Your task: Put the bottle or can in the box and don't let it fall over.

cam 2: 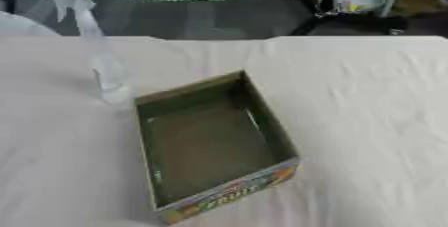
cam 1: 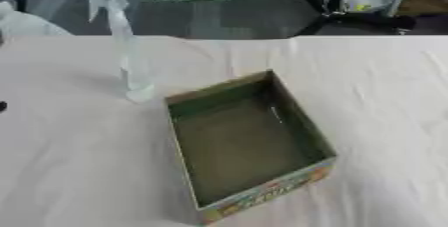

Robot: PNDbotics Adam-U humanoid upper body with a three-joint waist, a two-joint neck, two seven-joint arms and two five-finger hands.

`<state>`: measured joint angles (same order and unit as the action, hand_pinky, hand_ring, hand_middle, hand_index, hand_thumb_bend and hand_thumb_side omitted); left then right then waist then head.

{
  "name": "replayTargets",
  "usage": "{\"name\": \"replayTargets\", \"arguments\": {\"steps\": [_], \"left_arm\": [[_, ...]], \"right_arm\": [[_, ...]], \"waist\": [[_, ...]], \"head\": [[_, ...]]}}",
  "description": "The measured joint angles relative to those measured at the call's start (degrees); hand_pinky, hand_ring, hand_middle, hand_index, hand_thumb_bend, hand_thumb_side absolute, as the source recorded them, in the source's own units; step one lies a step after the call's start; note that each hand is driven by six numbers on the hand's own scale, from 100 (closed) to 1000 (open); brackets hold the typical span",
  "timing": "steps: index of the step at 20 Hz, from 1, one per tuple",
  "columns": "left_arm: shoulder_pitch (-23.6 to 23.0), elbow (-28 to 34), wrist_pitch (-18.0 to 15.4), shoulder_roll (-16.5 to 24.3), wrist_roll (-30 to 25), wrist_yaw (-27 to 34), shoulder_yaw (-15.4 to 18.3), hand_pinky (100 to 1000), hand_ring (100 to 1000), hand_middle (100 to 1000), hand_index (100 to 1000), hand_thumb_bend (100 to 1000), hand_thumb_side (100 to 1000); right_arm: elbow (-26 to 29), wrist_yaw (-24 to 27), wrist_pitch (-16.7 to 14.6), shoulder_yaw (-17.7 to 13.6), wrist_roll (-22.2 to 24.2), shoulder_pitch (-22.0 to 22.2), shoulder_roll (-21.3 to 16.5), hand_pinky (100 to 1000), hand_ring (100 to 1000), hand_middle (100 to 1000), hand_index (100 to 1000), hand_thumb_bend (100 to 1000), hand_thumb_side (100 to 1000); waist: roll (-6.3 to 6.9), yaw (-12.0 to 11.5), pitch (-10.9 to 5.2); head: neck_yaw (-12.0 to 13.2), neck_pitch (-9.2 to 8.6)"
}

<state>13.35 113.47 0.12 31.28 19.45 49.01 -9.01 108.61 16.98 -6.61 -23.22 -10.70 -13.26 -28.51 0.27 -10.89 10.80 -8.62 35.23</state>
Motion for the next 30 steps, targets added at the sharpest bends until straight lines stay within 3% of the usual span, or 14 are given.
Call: {"name": "replayTargets", "arguments": {"steps": [2, 4, 7, 10, 12, 14, 15, 24, 30], "left_arm": [[0.5, 0.0, 0.3, -0.1, 0.7, 3.8, -0.5, 357, 715, 535, 986, 705, 635], [0.7, 0.0, 0.4, -0.4, 2.4, 7.7, -0.8, 283, 623, 476, 987, 702, 642], [0.9, 0.0, 0.0, -1.2, 5.4, 13.0, -1.0, 111, 395, 399, 986, 679, 663], [1.3, 0.0, -0.6, -1.9, 8.0, 17.9, -1.1, 100, 259, 353, 984, 640, 703], [1.4, 0.0, -0.8, -2.1, 9.0, 20.3, -1.1, 100, 236, 338, 987, 594, 791], [1.6, 0.0, -0.6, -2.2, 9.5, 21.8, -1.1, 100, 243, 335, 992, 516, 969], [1.7, 0.0, -0.1, -2.2, 9.8, 22.2, -1.1, 100, 244, 335, 993, 501, 1000], [3.0, 0.0, 7.4, -2.2, 10.2, 23.6, -1.1, 100, 261, 336, 988, 446, 1000], [5.4, 0.0, 9.1, -2.2, 11.3, 24.1, -1.9, 100, 293, 343, 979, 434, 1000]], "right_arm": [[0.0, 0.0, 0.1, 0.0, 0.1, 0.0, 0.0, 846, 922, 1000, 999, 100, 690], [0.0, 0.0, 0.1, 0.0, 0.1, 0.0, 0.0, 846, 922, 1000, 999, 100, 690], [0.0, 0.0, 0.1, 0.0, 0.1, 0.0, 0.0, 846, 921, 1000, 997, 100, 690], [0.0, 0.0, 0.1, 0.1, 0.1, 0.0, 0.0, 846, 920, 1000, 996, 100, 690], [0.0, 0.0, 0.1, 0.1, 0.1, 0.0, 0.0, 846, 921, 1000, 996, 100, 690], [0.0, 0.0, 0.1, 0.2, 0.1, 0.0, 0.0, 845, 920, 1000, 996, 100, 690], [0.0, 0.0, 0.1, 0.2, 0.1, 0.0, 0.0, 845, 920, 1000, 996, 100, 690], [0.0, 0.4, 0.1, 0.3, 0.1, 0.1, 0.0, 845, 921, 1000, 996, 100, 690], [0.0, 0.4, 0.1, 0.3, 0.1, 0.1, 0.0, 845, 920, 1000, 995, 100, 691]], "waist": [[0.02, 0.0, 0.0], [0.03, 0.0, -0.02], [0.03, 0.0, -0.03], [0.02, 0.0, -0.03], [0.02, 0.0, -0.03], [0.01, 0.0, -0.03], [0.01, 0.0, -0.03], [0.08, 0.0, -0.08], [0.47, 0.0, -0.27]], "head": [[0.0, 0.01], [0.1, 0.02], [0.2, 0.21], [0.4, 0.45], [0.5, 0.46], [0.6, 0.47], [0.8, 0.47], [1.4, 0.47], [1.4, 0.5]]}}
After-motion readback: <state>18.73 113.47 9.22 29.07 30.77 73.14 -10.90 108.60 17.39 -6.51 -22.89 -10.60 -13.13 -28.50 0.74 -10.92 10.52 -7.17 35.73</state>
